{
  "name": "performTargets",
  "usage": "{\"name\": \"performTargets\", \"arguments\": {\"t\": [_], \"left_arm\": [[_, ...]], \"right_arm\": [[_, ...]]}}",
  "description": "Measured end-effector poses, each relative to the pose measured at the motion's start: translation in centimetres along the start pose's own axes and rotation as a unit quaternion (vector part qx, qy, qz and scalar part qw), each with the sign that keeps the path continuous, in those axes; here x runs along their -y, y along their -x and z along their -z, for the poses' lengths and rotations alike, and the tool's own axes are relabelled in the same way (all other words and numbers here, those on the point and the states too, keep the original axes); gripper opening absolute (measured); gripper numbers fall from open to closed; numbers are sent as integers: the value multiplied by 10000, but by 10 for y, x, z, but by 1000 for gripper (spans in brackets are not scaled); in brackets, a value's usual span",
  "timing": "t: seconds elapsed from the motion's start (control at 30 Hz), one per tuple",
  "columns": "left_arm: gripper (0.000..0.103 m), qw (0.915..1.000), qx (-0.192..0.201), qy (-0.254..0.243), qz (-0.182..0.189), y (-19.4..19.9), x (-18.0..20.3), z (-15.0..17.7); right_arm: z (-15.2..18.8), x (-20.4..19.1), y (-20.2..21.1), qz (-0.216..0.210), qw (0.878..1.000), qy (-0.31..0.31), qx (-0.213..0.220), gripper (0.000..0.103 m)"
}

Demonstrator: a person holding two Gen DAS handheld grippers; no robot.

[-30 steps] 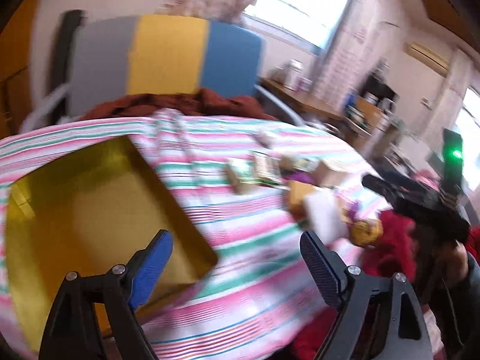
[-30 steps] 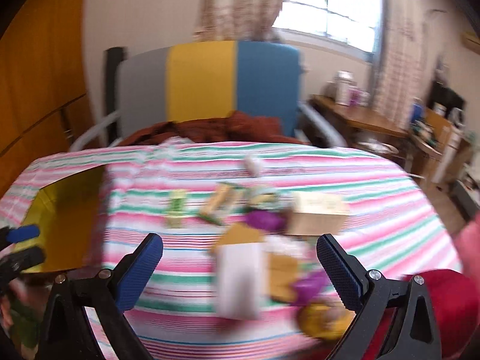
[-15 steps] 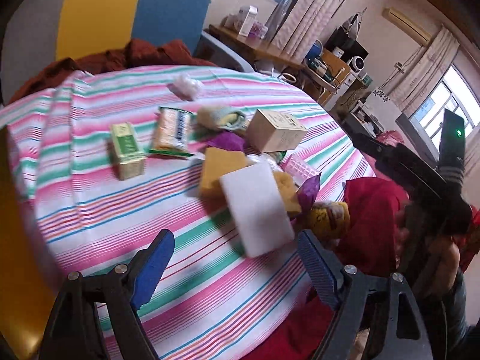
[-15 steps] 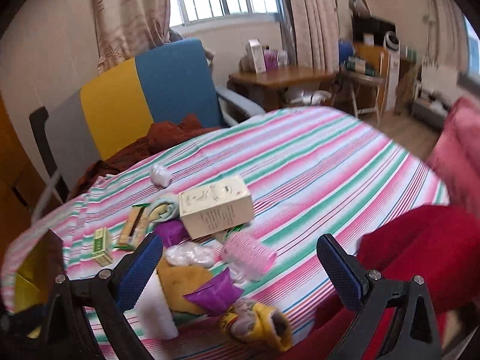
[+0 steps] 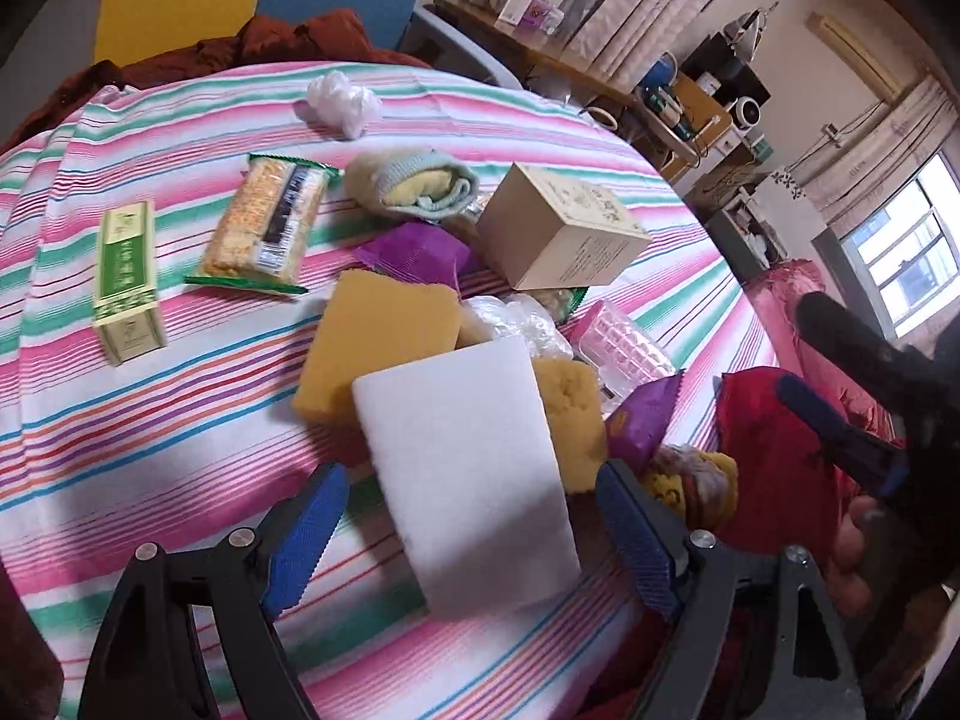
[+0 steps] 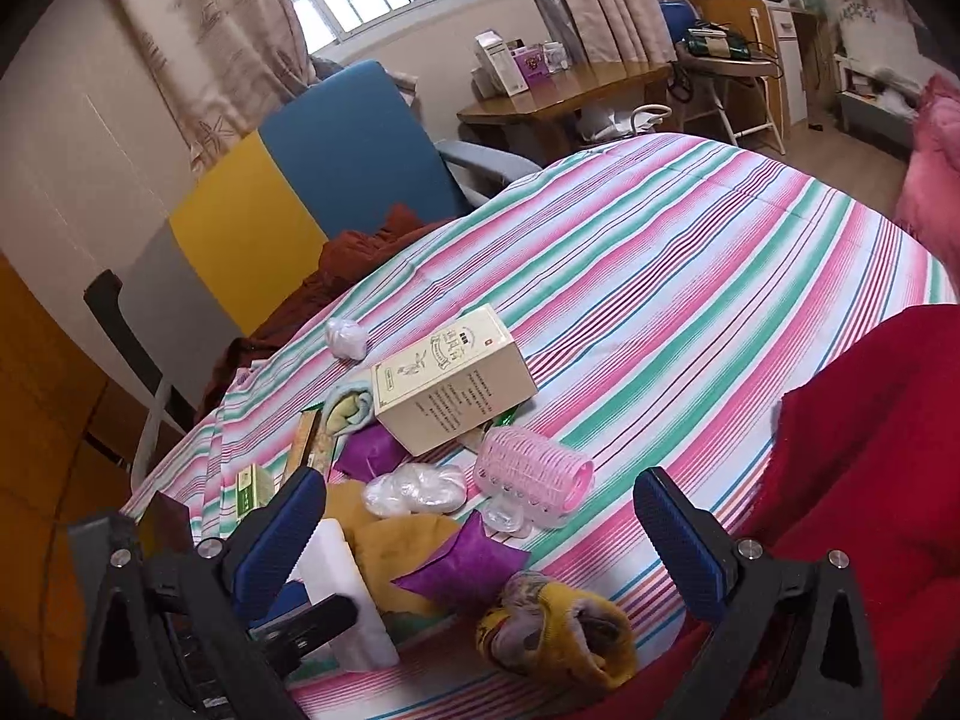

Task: Organize objects
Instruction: 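Grasp the white sponge with the left tool while the right tool grasps the purple packet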

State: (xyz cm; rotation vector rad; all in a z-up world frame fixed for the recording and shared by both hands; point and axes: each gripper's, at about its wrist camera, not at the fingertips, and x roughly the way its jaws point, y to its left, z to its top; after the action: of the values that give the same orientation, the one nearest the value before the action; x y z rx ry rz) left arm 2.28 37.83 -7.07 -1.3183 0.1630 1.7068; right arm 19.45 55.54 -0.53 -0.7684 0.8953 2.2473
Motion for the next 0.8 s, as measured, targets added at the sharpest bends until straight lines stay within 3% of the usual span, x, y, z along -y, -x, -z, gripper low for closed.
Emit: {"name": "performTargets", "arguments": {"t": [0.07, 0.13, 0.17, 0.33, 0.43, 0.53, 0.67, 0.8], "left_arm": [[83, 10000, 2, 6, -37, -4, -1, -2], [65, 10000, 12, -24, 42, -5, -3, -1], [63, 10000, 51, -46, 9, -3, -5, 0], [61, 9997, 188, -126, 111, 14, -20, 12], [61, 9994, 285, -185, 106, 33, -28, 23], [61, 9989, 379, -269, 51, 49, -32, 32], [61, 9983, 525, -245, 34, 71, -44, 42], [61, 9975, 683, -188, 51, 87, -49, 49]], "right_arm": [[1, 0, 0, 1, 10000, -3, 4, 103], [1, 0, 0, 17, 10000, 3, -3, 103], [1, -1, -1, 38, 10000, 11, -16, 103], [1, -4, -5, 154, 9997, 107, -134, 103], [-1, -15, -17, 111, 9962, 604, -620, 103], [4, -37, -32, -23, 9807, 1480, -1279, 103], [28, -66, -49, 210, 9382, 2892, -1890, 103], [30, -69, -64, 455, 9181, 3275, -2187, 84]]}}
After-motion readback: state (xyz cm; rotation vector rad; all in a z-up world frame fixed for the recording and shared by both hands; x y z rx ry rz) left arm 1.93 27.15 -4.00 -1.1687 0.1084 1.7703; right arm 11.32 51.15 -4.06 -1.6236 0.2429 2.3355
